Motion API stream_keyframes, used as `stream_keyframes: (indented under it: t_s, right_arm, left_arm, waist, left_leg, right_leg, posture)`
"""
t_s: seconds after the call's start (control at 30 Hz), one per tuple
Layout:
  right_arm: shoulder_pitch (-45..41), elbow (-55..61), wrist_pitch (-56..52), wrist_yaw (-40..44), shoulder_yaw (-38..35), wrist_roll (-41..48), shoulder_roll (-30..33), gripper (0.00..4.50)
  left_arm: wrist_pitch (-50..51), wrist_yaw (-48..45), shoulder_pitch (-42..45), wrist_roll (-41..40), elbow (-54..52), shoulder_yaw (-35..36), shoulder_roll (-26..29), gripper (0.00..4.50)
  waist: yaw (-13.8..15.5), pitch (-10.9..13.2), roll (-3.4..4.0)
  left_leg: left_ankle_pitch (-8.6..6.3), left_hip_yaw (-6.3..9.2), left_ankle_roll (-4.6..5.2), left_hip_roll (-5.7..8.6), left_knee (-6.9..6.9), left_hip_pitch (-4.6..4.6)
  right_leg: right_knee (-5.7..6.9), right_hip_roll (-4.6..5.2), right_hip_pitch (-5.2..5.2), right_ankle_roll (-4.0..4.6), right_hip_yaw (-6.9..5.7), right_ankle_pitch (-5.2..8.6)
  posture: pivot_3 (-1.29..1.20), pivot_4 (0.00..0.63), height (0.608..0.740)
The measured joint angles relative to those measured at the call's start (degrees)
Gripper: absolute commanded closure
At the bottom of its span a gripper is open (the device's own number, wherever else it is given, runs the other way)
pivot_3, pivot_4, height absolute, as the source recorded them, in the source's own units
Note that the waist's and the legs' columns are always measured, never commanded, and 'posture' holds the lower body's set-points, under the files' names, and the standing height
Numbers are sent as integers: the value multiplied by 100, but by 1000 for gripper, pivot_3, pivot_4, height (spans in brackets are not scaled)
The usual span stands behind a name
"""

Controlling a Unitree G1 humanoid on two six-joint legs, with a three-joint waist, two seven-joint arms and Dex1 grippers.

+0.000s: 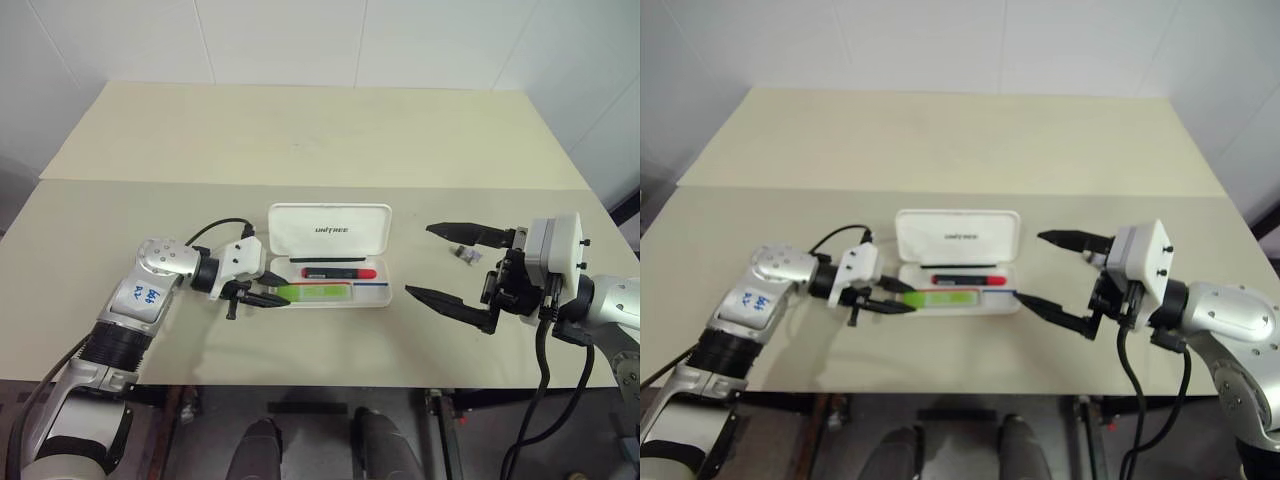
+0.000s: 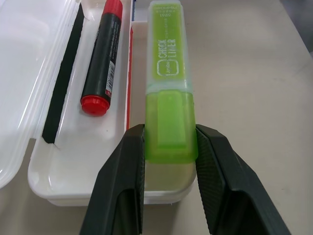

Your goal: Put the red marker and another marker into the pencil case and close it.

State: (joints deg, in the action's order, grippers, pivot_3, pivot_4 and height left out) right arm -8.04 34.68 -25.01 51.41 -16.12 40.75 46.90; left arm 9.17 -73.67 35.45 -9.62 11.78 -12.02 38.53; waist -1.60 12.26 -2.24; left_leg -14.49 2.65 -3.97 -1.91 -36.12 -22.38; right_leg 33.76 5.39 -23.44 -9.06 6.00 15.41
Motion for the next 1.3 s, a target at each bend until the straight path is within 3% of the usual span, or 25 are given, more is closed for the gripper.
stream_keyframes:
  t_s: [0.73, 1.3]
  right_arm:
    - [90, 61, 14, -58, 31, -13, -72, 0]
    - [212, 125, 13, -116, 20, -9, -73, 0]
  left_arm:
    - [427, -43, 153, -19, -240, 24, 19, 3498]
    - [-295, -292, 425, 188, 591, -41, -45, 3498]
  waist:
    - [-3, 0, 0]
    - [-4, 0, 0]
  left_leg:
    - [0, 1, 0, 0, 1, 0]
    - [0, 1, 0, 0, 2, 0]
  right_leg:
    - [3, -1, -1, -9, 0, -4]
    - [4, -1, -1, -9, 0, -5]
  posture:
    - [0, 150, 740]
    - [0, 150, 740]
